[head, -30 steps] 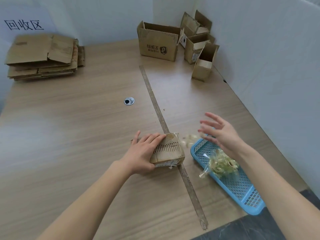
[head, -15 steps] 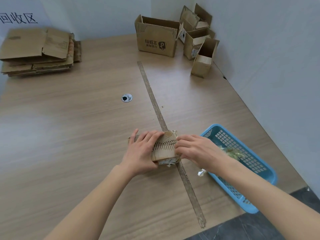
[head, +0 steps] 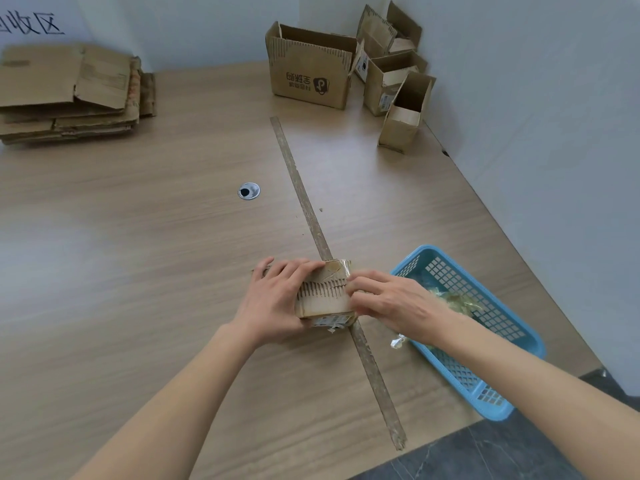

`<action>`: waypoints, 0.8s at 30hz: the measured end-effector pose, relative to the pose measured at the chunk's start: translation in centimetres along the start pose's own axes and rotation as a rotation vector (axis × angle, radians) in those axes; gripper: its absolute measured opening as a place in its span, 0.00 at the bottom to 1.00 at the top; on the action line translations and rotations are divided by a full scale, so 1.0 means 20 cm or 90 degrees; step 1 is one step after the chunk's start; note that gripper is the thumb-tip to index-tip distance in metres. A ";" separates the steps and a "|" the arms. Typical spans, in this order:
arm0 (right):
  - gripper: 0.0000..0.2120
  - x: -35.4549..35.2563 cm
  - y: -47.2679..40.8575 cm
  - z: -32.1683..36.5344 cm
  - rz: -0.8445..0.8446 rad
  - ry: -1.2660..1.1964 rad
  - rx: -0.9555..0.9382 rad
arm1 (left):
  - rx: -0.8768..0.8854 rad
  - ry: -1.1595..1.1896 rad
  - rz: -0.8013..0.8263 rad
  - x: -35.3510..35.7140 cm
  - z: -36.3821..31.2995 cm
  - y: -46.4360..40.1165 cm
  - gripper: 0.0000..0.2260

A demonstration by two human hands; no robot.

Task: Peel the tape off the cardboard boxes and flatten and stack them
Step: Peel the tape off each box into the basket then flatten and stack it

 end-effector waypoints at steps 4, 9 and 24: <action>0.13 0.00 0.18 -0.03 -0.085 -0.059 0.132 | -0.002 -0.005 -0.006 0.00 -0.01 0.00 0.43; 0.24 0.05 0.36 -0.07 -0.142 -0.109 0.356 | -0.009 -0.007 -0.014 0.00 -0.02 0.00 0.42; 0.14 0.19 0.30 0.06 -0.217 -0.223 0.722 | -0.020 -0.018 -0.017 0.00 -0.03 0.01 0.42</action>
Point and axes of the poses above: each hand's wrist, its own y-axis away from the middle knuckle, its own x-axis out of the palm, z = x × y, the point moved 9 cm from there along -y, towards the middle knuckle, and after that the axes turned 10 degrees about y, right-handed, at the moved point
